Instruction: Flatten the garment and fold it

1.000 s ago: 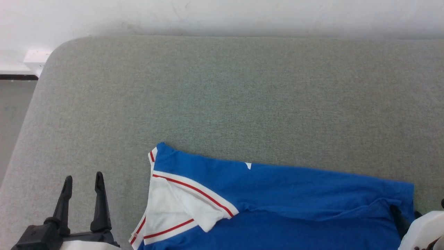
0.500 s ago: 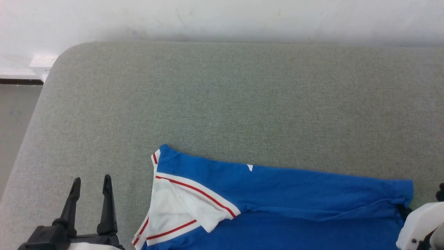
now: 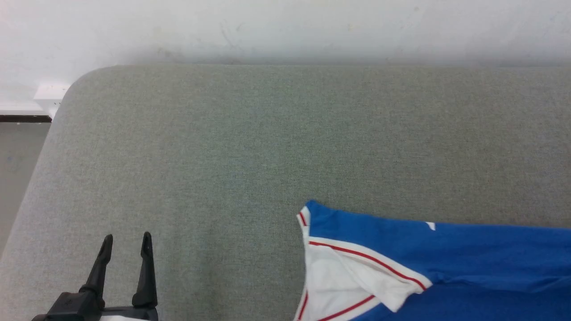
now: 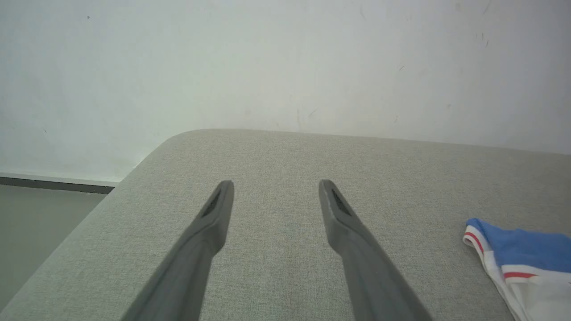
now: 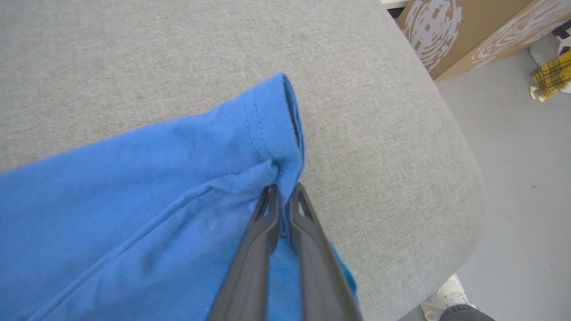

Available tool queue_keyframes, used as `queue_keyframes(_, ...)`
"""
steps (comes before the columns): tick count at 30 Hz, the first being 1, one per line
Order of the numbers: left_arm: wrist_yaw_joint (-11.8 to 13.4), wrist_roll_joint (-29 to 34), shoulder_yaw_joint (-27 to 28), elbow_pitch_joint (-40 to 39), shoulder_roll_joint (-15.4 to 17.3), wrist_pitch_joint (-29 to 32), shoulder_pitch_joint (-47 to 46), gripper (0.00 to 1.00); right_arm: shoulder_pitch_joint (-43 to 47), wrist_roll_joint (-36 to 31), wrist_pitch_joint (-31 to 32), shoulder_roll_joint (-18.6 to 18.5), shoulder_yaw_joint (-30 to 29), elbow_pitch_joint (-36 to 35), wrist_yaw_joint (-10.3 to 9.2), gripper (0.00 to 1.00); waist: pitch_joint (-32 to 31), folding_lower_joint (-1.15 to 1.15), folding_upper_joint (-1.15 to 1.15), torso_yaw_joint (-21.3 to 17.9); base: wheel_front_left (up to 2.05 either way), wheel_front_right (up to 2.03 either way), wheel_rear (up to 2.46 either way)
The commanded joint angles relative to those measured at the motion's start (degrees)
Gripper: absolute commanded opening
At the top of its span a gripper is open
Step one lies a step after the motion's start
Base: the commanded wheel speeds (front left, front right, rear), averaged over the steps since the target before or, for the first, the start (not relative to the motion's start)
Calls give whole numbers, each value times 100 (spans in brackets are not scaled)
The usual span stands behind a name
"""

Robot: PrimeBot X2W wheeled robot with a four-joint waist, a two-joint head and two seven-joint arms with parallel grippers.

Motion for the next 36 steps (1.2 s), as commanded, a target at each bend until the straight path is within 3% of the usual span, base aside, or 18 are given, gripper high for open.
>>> queue_keyframes(1,-18,61,8,26,60,-27,95,100,-78,-96,-76,-105,-152,79,-11,0,-25,0,0,-2,0,0,0)
queue_keyframes(4,1,74,25,33,104,-17,129,100,-34,-226,-100,-193,-230,138,-11,0,-76,0,0,-15,0,0,0)
queue_keyframes(8,39,62,26,22,103,-5,194,100,9,17,-24,7,31,10,-11,0,-163,0,0,-55,0,0,0)
queue_keyframes(21,77,-28,-103,90,-40,4,229,100,826,1515,939,512,2223,-1900,-11,0,-333,0,0,-5,0,0,0)
queue_keyframes(30,24,-71,-174,196,-99,-5,118,100,558,1848,1407,682,3718,-2394,-11,0,-253,0,0,204,0,0,0)
queue_keyframes(36,-25,-93,-212,264,-142,-12,13,100,162,1856,1575,704,4485,-2326,-11,0,-169,0,0,393,0,0,0)
